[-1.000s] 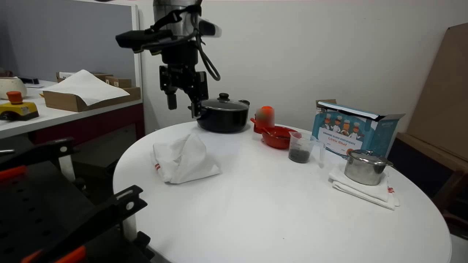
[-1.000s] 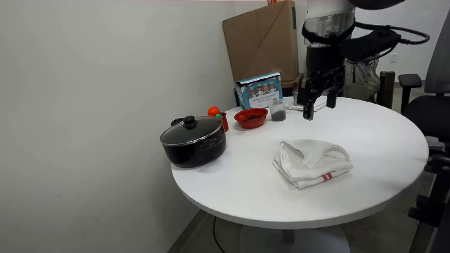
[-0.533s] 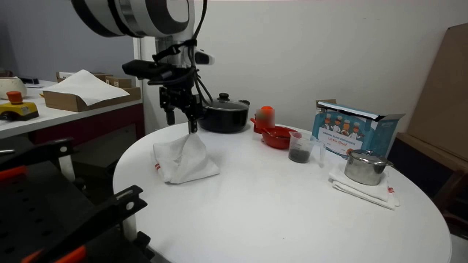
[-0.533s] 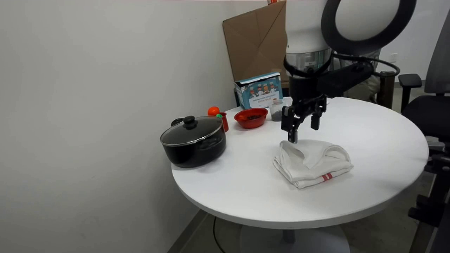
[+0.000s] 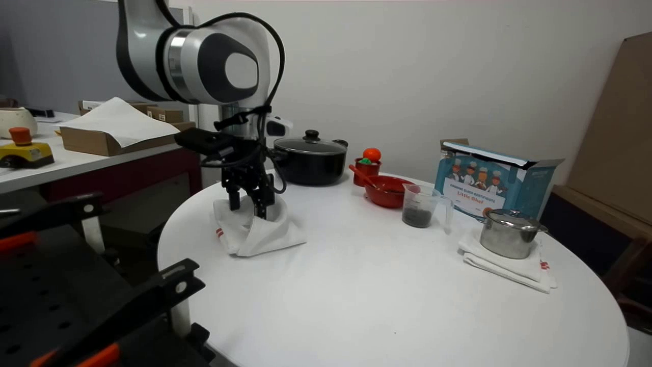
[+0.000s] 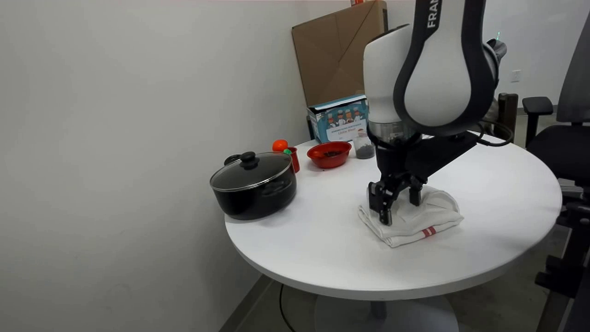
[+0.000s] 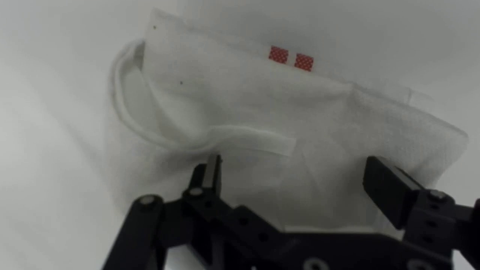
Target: Use the towel on the left to wipe the table
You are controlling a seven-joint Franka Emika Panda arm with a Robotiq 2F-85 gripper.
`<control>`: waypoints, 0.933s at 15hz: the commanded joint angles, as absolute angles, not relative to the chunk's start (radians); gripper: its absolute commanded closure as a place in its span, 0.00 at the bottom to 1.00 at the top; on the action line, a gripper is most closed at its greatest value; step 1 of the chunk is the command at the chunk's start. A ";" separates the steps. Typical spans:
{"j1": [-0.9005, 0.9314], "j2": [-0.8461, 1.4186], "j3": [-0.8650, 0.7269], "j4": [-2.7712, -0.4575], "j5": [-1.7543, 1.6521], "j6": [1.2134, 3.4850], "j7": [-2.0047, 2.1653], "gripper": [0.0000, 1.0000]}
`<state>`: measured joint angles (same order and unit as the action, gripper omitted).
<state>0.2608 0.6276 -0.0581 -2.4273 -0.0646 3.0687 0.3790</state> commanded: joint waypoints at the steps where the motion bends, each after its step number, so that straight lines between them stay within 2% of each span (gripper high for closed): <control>1: 0.250 0.696 -0.048 -2.372 0.003 3.091 0.323 0.32; 9: 0.183 0.691 -0.002 -2.370 0.047 3.091 0.275 0.93; 13: 0.123 0.680 0.057 -2.377 0.060 3.084 0.246 0.98; 14: 0.114 0.681 0.066 -2.376 0.063 3.079 0.240 0.94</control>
